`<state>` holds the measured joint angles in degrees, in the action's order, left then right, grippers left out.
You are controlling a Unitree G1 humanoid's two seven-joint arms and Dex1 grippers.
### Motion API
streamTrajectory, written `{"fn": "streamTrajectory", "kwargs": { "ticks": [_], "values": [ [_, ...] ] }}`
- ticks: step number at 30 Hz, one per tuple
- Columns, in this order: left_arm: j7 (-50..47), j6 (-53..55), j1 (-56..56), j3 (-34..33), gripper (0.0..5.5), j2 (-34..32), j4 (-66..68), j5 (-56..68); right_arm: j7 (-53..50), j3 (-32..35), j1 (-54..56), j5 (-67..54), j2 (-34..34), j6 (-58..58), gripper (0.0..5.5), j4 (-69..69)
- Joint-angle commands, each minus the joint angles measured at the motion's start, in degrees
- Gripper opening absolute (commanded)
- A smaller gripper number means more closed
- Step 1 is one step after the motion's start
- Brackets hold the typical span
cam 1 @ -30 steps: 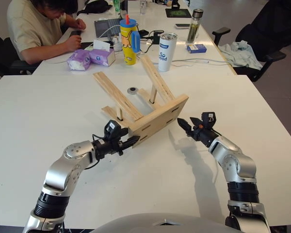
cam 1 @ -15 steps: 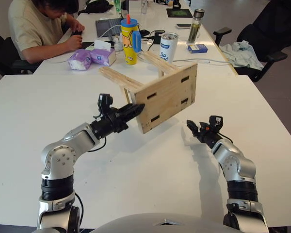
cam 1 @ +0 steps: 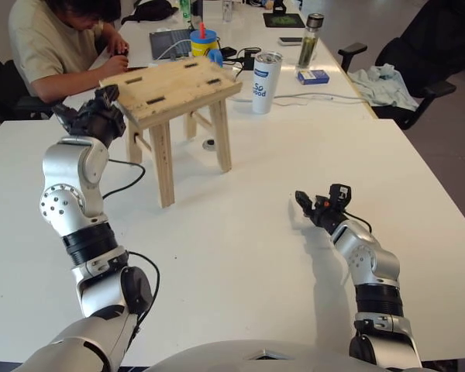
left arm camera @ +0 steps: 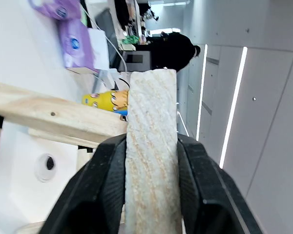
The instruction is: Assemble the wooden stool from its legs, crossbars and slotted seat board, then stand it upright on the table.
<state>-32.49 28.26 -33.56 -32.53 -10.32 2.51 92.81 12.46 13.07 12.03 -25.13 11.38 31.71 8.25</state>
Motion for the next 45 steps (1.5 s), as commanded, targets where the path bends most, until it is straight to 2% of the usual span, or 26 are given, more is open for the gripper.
{"fn": "streamTrajectory", "kwargs": {
  "ticks": [1,2,10,13,17,20,21,26,29,32,36,38,41,45],
  "values": [
    [6.62,3.69,3.20,1.12,1.32,-2.48,2.07,-2.56,0.20,-0.27,1.09,0.77,0.19,0.12,3.69,0.69],
    [7.87,3.69,3.73,0.76,1.70,-2.74,2.40,-2.96,0.23,-0.30,0.97,0.80,0.21,0.17,3.69,0.77],
    [18.06,3.41,7.86,-2.73,2.93,-2.68,-2.52,-1.70,0.94,-0.88,0.00,1.26,0.48,1.01,3.69,0.55],
    [22.62,2.94,17.15,-2.68,2.97,-2.55,-8.20,-6.54,1.30,-1.08,0.15,1.65,0.58,1.14,3.69,0.40],
    [31.84,6.24,33.56,0.62,2.97,-2.24,-18.67,-10.71,1.46,-0.69,0.10,1.89,0.80,1.23,3.69,0.20],
    [41.60,8.82,41.17,6.60,2.97,-5.92,-25.61,-16.41,1.54,-0.60,-0.07,2.00,1.00,1.32,3.69,-0.01],
    [45.81,9.33,42.39,10.74,2.97,-8.75,-28.32,-21.08,1.61,-0.65,-0.11,2.14,1.09,1.29,3.69,0.03],
    [64.61,9.49,41.26,25.95,2.97,-21.78,-29.55,-38.10,2.08,-1.16,0.91,2.59,1.06,1.33,3.69,1.00],
    [72.57,4.24,32.42,32.40,2.97,-25.60,-21.36,-49.40,2.53,-1.61,1.89,2.90,1.08,1.20,3.69,1.98],
    [78.30,-1.86,23.60,35.16,2.97,-26.13,-10.14,-57.52,3.19,-2.56,3.42,3.41,1.10,0.83,3.69,3.35],
    [83.97,-17.04,7.84,40.29,2.97,-24.00,16.74,-71.49,3.75,-3.85,5.00,4.22,0.53,0.02,3.69,4.94],
    [79.82,-25.17,-1.92,42.52,2.97,-23.55,35.15,-79.99,4.29,-4.76,5.85,4.74,0.15,-0.12,3.69,5.62],
    [63.39,-32.52,-15.43,48.78,2.97,-28.49,58.61,-94.57,5.02,-5.93,6.88,5.18,-0.22,0.15,3.69,5.88],
    [48.72,-32.71,-24.72,52.33,2.97,-34.15,69.85,-103.06,5.85,-7.68,6.79,5.56,-0.55,0.87,3.69,5.66]
  ]
}}
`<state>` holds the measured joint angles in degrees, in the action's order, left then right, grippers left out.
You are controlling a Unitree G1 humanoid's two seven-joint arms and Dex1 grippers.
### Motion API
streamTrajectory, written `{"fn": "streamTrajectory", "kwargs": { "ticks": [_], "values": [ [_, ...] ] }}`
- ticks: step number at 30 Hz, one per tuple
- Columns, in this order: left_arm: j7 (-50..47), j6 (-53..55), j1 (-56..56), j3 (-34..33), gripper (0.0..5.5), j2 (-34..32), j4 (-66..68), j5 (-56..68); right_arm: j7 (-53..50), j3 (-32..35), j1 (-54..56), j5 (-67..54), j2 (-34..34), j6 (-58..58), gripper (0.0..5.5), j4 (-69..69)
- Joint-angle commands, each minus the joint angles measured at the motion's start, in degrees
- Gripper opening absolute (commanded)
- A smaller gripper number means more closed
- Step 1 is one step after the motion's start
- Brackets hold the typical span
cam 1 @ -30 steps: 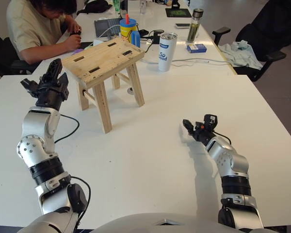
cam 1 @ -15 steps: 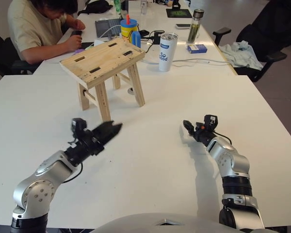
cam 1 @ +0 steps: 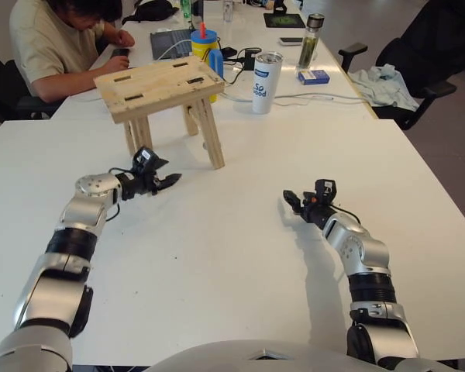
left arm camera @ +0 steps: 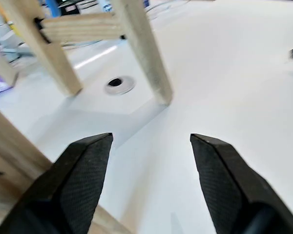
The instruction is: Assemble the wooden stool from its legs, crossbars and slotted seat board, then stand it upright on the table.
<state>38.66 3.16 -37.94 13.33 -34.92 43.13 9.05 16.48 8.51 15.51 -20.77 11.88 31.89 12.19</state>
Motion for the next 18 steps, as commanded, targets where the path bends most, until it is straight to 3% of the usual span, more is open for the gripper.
{"fn": "streamTrajectory", "kwargs": {
  "ticks": [1,5,9,18],
  "values": [
    [-24.64,-7.19,-21.55,7.01,2.97,-10.52,30.63,-20.77,2.02,-3.63,3.28,1.21,-1.15,1.00,3.69,1.49],
    [-30.03,-5.69,-23.30,6.83,2.97,-13.56,34.33,-24.60,3.15,-5.66,3.33,1.38,-0.77,2.33,3.69,0.67],
    [-28.22,-7.38,-22.70,1.10,2.97,-12.56,35.89,-23.32,3.82,-6.37,3.37,1.92,-0.48,2.38,3.69,0.94],
    [-23.16,-19.50,-11.65,-24.26,2.97,-4.49,27.77,-0.85,1.61,-6.08,7.72,5.21,-3.63,-11.33,3.69,0.96]
  ]
}}
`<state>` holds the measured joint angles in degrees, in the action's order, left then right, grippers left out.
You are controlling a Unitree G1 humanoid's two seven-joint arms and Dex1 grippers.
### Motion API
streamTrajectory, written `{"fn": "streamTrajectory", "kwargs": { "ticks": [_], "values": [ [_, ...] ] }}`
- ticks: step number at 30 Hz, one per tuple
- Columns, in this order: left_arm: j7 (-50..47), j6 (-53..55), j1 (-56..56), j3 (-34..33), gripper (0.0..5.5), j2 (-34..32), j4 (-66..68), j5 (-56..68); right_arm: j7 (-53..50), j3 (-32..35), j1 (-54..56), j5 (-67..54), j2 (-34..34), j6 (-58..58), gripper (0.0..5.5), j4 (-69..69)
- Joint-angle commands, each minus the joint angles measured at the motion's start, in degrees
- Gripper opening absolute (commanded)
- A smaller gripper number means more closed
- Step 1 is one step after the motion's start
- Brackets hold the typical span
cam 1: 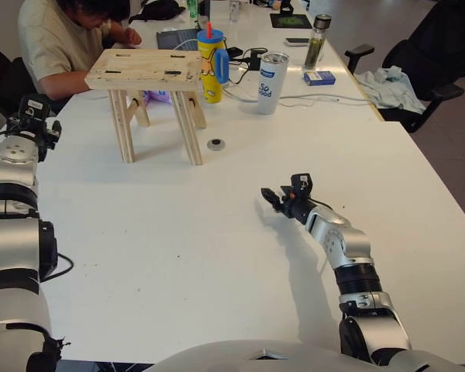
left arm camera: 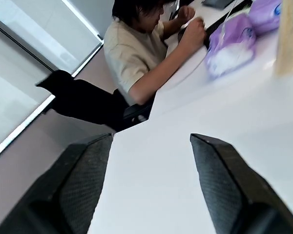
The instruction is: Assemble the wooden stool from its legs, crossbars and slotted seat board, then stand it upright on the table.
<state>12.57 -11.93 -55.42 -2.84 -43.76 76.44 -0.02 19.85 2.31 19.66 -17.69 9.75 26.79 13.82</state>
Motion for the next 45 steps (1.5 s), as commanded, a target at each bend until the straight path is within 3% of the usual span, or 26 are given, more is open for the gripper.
{"fn": "streamTrajectory", "kwargs": {
  "ticks": [1,4,9,19,27,45],
  "values": [
    [3.45,-4.92,7.57,-9.61,2.97,5.95,-7.89,10.07,-2.45,0.01,4.01,3.03,-1.70,-8.17,3.69,-0.85],
    [3.96,-3.20,13.05,-12.42,2.97,13.79,-20.36,15.77,-7.24,1.43,6.10,5.32,-3.24,-14.04,3.69,0.92],
    [-2.10,0.84,15.79,-8.26,2.97,24.45,-34.13,13.73,-14.32,3.57,11.40,7.78,-5.04,-19.40,3.69,4.56],
    [-4.02,7.85,18.56,-3.94,2.97,31.47,-47.88,10.75,-16.90,1.81,16.05,13.83,-4.51,-30.26,3.69,13.29],
    [-7.55,0.80,16.07,-2.94,2.97,36.14,-42.84,6.86,-11.28,3.61,22.65,11.08,-3.50,-33.25,3.69,24.67],
    [-10.14,-6.42,11.52,-3.97,2.97,35.89,-31.03,4.04,-8.96,4.58,28.71,10.98,-3.71,-41.98,3.69,36.66]
  ]
}}
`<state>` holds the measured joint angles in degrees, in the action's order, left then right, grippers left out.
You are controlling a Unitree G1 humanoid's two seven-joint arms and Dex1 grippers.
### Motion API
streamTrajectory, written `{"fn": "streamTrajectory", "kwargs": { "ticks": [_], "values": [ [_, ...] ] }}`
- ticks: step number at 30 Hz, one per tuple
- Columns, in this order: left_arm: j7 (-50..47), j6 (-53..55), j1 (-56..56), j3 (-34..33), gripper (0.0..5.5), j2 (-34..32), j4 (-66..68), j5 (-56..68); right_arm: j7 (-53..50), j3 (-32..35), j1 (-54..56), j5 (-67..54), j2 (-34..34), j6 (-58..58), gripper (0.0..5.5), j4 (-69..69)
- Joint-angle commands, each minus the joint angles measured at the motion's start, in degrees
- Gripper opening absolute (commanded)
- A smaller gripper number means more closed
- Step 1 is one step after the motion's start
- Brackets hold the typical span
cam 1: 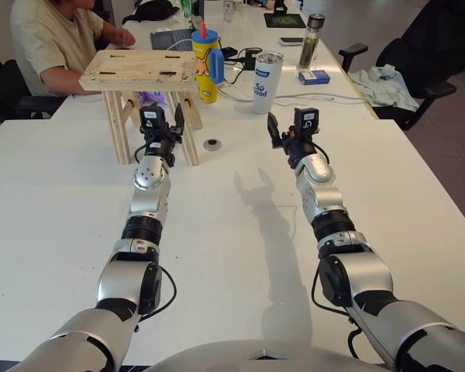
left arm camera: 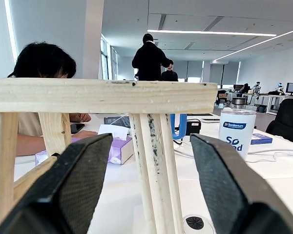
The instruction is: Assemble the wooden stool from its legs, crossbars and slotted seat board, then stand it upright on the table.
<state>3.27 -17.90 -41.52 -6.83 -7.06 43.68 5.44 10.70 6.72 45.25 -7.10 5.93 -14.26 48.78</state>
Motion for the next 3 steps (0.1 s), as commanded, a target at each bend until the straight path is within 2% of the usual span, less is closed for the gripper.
{"fn": "streamTrajectory", "kwargs": {
  "ticks": [1,3],
  "values": [
    [-1.41,0.10,-2.58,-0.51,2.97,-0.78,1.74,-0.97,0.52,0.07,3.57,0.32,0.05,-1.01,3.69,1.93],
    [-2.09,1.04,-2.39,-0.96,2.97,-0.72,0.20,-0.71,1.07,-0.29,3.98,0.44,0.10,-1.11,3.69,1.80]
  ]
}}
